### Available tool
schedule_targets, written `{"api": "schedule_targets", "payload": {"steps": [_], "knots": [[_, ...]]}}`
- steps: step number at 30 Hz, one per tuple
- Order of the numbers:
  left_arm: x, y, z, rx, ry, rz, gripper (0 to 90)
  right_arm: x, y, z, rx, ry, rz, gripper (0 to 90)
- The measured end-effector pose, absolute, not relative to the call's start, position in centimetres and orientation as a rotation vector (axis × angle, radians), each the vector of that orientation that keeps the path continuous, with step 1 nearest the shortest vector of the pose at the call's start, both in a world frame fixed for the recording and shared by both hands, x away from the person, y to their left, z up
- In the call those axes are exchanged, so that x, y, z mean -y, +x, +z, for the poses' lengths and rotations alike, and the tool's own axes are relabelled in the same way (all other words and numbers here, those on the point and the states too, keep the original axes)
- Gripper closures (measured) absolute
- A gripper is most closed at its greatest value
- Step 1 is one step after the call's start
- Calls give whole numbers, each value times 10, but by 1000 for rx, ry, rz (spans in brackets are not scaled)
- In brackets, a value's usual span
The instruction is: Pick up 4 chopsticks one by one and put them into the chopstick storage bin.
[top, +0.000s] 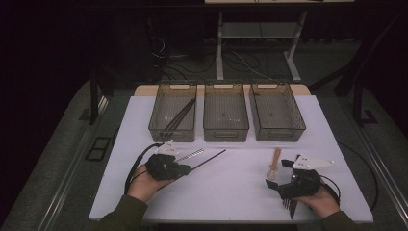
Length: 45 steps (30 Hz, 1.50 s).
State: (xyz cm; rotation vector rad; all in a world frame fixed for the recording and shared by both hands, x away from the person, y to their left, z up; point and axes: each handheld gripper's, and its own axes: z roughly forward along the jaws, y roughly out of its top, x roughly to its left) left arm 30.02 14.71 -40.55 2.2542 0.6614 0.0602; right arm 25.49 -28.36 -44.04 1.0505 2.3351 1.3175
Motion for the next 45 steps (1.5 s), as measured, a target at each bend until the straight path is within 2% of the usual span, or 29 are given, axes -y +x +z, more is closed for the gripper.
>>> {"api": "schedule_targets", "payload": {"steps": [23, 45], "knots": [[-167, 314, -375, -718, 2130, 178, 860, 283, 256, -441, -2339, 1050, 1314, 25], [-174, 364, -351, -841, 2018, 317, 860, 284, 256, -442, -2334, 1080, 1318, 25]]}}
